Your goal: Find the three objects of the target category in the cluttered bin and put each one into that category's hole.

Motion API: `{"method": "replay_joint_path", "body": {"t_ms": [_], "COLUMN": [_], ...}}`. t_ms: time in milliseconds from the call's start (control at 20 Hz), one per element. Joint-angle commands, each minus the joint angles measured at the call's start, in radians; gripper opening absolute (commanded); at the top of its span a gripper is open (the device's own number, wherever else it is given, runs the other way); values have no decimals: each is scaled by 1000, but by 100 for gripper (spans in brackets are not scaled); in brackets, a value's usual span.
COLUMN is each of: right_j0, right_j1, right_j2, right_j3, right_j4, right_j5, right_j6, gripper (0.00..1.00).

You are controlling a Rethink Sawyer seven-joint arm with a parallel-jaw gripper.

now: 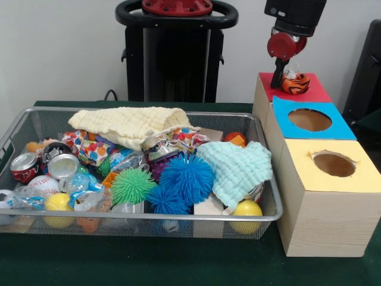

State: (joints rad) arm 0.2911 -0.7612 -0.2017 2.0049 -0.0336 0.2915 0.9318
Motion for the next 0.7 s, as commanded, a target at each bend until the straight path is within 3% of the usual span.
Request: {"method": "replay_joint_path", "body": {"t_ms": [50,700], "right_j0": [6,48], "right_j1": [78,108], "right_j2": [68,49], "right_j3": [-67,-90], "right_j4": [43,65], "right_j5": [-46,-49], "right_j6": [269,299], "gripper": [0,0]}}
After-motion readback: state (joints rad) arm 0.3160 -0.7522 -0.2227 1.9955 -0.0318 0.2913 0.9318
